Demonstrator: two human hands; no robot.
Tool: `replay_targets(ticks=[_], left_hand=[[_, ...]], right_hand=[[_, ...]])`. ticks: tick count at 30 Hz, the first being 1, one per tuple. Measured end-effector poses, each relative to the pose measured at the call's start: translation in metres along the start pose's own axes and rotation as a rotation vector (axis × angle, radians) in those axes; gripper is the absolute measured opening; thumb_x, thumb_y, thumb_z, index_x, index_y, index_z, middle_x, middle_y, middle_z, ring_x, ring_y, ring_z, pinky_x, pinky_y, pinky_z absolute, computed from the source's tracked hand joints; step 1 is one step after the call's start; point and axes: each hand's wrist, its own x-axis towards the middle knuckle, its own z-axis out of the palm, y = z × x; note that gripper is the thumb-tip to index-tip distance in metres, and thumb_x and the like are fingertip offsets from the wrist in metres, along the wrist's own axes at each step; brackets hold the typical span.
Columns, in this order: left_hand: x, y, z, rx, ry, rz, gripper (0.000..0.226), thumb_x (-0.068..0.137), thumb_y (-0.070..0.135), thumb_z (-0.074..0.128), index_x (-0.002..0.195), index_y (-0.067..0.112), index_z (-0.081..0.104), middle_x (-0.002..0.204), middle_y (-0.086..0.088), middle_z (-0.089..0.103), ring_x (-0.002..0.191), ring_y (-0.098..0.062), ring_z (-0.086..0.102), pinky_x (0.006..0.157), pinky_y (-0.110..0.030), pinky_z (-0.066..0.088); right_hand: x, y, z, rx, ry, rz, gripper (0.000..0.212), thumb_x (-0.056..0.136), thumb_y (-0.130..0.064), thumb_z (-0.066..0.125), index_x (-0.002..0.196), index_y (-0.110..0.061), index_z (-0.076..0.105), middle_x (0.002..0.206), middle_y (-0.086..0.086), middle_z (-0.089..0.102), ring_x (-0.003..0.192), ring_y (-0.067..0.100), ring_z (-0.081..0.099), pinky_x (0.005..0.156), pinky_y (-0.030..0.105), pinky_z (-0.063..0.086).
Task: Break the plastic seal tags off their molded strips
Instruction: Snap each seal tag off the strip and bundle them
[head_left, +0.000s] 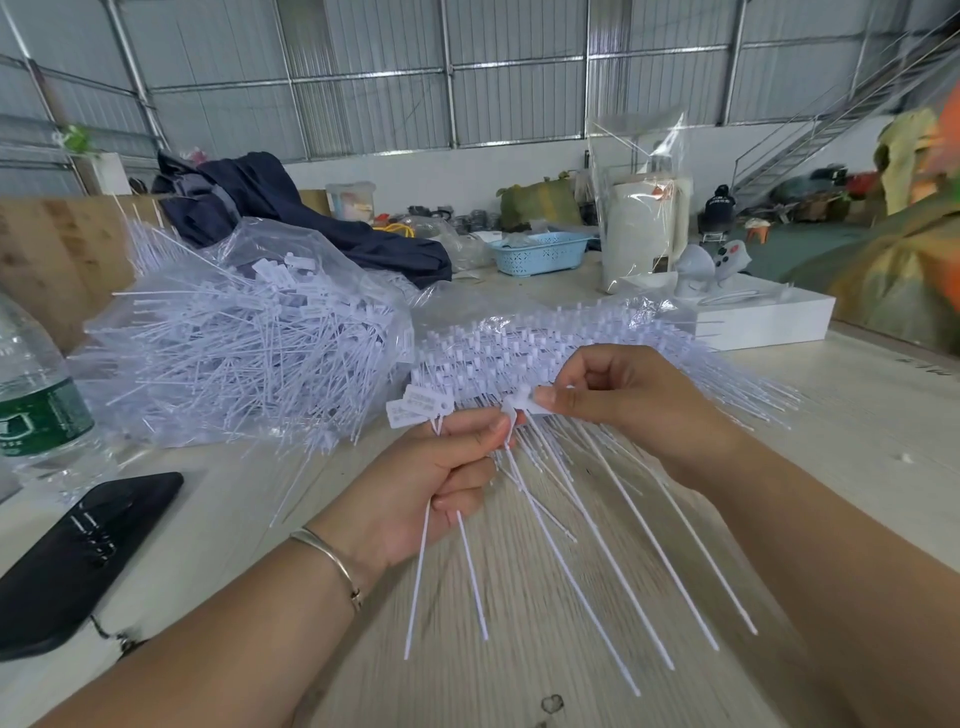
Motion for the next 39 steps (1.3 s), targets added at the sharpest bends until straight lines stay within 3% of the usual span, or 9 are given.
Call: replay_targets(ticks=[6, 11, 15, 17, 24, 27, 30, 32, 39], left_hand=[[-0.004, 0.003, 0.002, -0.007, -0.079, -0.021, 0.015, 0.082, 0.014, 0.059, 0.072, 0.017, 0.071, 0.067, 0.008, 0.061, 0.036, 0.002, 0.025, 0.033, -0.011, 0.014], [-0.007, 0.004, 0.003, -0.049, -0.127, 0.003, 0.027, 0.085, 0.013, 0.055, 0.069, 0.024, 0.074, 0.067, 0.01, 0.063, 0.036, 0.001, 0.028, 0.036, -0.011, 0.014], [-0.003, 0.002, 0.003, -0.109, -0.064, 0.009, 0.01, 0.075, 0.01, 0.07, 0.076, 0.02, 0.072, 0.076, 0.005, 0.052, 0.036, 0.001, 0.026, 0.033, -0.012, 0.015], [-0.001, -0.002, 0.001, -0.154, -0.016, 0.015, 0.017, 0.071, 0.008, 0.073, 0.084, 0.016, 0.064, 0.078, 0.002, 0.042, 0.036, 0.0, 0.025, 0.031, -0.012, 0.015], [0.001, -0.002, 0.003, -0.153, -0.014, 0.051, 0.013, 0.072, 0.018, 0.075, 0.081, 0.013, 0.067, 0.079, 0.001, 0.048, 0.036, 0.001, 0.024, 0.031, -0.012, 0.015], [0.0, 0.003, 0.003, -0.165, -0.061, 0.03, 0.011, 0.076, 0.018, 0.074, 0.079, 0.012, 0.066, 0.071, 0.004, 0.055, 0.035, -0.001, 0.025, 0.034, -0.015, 0.012], [0.002, 0.004, 0.001, -0.194, -0.025, -0.026, 0.022, 0.073, 0.015, 0.072, 0.073, 0.015, 0.051, 0.063, 0.005, 0.04, 0.035, -0.002, 0.019, 0.035, -0.017, 0.009], [0.002, 0.003, 0.002, -0.173, 0.013, -0.046, 0.02, 0.073, 0.012, 0.072, 0.07, 0.016, 0.052, 0.06, 0.005, 0.04, 0.034, -0.002, 0.02, 0.036, -0.017, 0.007], [0.0, 0.004, 0.006, -0.037, 0.055, -0.036, 0.015, 0.074, 0.029, 0.07, 0.072, 0.015, 0.075, 0.047, 0.007, 0.034, 0.035, -0.002, 0.022, 0.034, -0.016, 0.009]], right_hand=[[-0.001, -0.001, 0.005, 0.005, -0.055, 0.052, 0.04, 0.066, -0.036, 0.075, 0.08, 0.0, 0.064, 0.067, 0.01, 0.041, 0.063, 0.019, 0.035, 0.059, 0.024, 0.029], [-0.002, -0.002, 0.009, 0.079, -0.118, 0.059, 0.042, 0.064, -0.04, 0.074, 0.08, -0.003, 0.063, 0.069, 0.01, 0.044, 0.058, 0.01, 0.04, 0.055, 0.012, 0.036], [-0.005, -0.003, 0.019, 0.108, -0.161, 0.041, 0.029, 0.068, -0.041, 0.07, 0.072, -0.013, 0.063, 0.073, 0.013, 0.049, 0.058, 0.007, 0.041, 0.055, 0.009, 0.036], [-0.006, -0.002, 0.024, 0.133, -0.159, 0.046, 0.029, 0.07, -0.04, 0.069, 0.074, -0.012, 0.062, 0.076, 0.014, 0.05, 0.06, 0.008, 0.042, 0.055, 0.01, 0.036], [-0.005, -0.002, 0.026, 0.114, -0.028, -0.007, 0.043, 0.073, -0.037, 0.07, 0.085, 0.003, 0.061, 0.074, 0.015, 0.054, 0.07, 0.021, 0.043, 0.071, 0.032, 0.035], [-0.002, -0.005, 0.016, 0.076, 0.1, -0.08, 0.038, 0.069, -0.035, 0.079, 0.077, -0.003, 0.06, 0.067, 0.013, 0.053, 0.062, 0.018, 0.043, 0.063, 0.026, 0.035], [-0.001, -0.002, 0.011, 0.023, 0.235, -0.158, 0.03, 0.069, -0.028, 0.084, 0.071, -0.01, 0.061, 0.058, -0.001, 0.048, 0.053, 0.008, 0.039, 0.052, 0.017, 0.034], [-0.002, 0.0, 0.013, -0.087, 0.281, -0.209, 0.025, 0.073, -0.026, 0.083, 0.072, -0.011, 0.063, 0.06, 0.005, 0.048, 0.052, 0.006, 0.037, 0.051, 0.015, 0.032], [-0.001, 0.002, 0.012, -0.215, 0.261, -0.243, 0.005, 0.077, -0.022, 0.08, 0.079, -0.017, 0.078, 0.076, -0.001, 0.067, 0.068, 0.002, 0.056, 0.066, 0.015, 0.038]])
